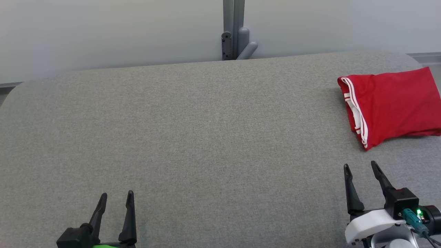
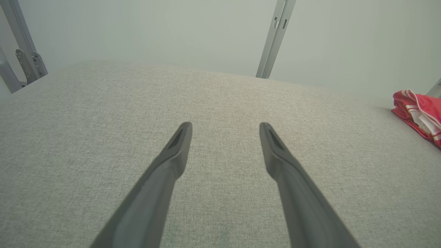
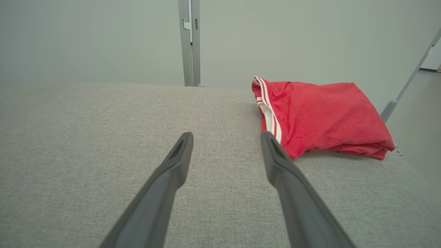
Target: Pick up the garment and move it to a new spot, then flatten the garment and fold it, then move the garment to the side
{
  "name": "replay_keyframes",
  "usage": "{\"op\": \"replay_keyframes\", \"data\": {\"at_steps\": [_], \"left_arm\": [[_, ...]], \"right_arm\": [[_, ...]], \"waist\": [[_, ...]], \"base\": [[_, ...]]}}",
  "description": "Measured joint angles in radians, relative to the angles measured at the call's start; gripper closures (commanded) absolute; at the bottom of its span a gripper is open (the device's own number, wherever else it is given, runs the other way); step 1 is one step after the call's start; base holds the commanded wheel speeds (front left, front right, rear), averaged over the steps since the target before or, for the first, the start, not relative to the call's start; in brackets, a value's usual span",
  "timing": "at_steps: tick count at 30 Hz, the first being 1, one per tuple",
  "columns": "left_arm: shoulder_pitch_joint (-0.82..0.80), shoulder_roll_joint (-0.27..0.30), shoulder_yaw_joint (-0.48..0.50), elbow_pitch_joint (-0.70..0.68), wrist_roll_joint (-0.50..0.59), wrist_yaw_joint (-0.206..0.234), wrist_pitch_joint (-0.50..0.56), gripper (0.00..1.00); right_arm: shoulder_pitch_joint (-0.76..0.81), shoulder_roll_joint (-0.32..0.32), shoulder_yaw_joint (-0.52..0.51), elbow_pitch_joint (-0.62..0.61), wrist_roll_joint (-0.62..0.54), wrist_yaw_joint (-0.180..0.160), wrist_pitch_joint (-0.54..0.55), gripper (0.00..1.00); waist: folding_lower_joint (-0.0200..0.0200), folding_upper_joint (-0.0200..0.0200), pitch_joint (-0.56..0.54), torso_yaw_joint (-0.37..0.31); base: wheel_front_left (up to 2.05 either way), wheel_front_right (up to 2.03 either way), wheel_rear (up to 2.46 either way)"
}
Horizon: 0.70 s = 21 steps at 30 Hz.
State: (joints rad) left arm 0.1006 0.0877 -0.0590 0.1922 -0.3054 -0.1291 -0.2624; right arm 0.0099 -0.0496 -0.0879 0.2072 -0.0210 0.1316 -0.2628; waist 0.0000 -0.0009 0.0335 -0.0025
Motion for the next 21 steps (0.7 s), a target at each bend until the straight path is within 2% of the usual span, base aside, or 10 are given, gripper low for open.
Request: {"op": "replay_keyframes", "data": {"at_steps": [9, 10, 17, 21], "left_arm": [[0.010, -0.005, -0.002, 0.017, 0.000, 0.000, 0.002, 0.00], [0.010, -0.006, -0.001, 0.017, 0.000, 0.000, 0.002, 1.00], [0.023, -0.014, -0.009, 0.068, -0.007, 0.000, 0.008, 1.00], [0.022, -0.014, -0.007, 0.069, -0.078, 0.000, 0.025, 1.00]], "right_arm": [[0.010, 0.005, 0.002, 0.020, 0.000, 0.000, 0.000, 0.00], [0.010, 0.005, 0.002, 0.020, 0.000, 0.000, 0.000, 1.00], [0.020, 0.016, 0.002, 0.079, 0.009, 0.000, 0.008, 1.00], [0.019, 0.017, -0.005, 0.087, 0.090, 0.000, 0.034, 1.00]], "waist": [[0.0000, 0.0000, -0.003, 0.002], [0.0000, 0.0000, -0.003, 0.002], [0.0000, 0.0000, -0.003, 0.002], [0.0000, 0.0000, -0.004, 0.002]], "base": [[0.00, 0.00, 0.00], [0.00, 0.00, 0.00], [0.00, 0.00, 0.00], [0.00, 0.00, 0.00]]}}
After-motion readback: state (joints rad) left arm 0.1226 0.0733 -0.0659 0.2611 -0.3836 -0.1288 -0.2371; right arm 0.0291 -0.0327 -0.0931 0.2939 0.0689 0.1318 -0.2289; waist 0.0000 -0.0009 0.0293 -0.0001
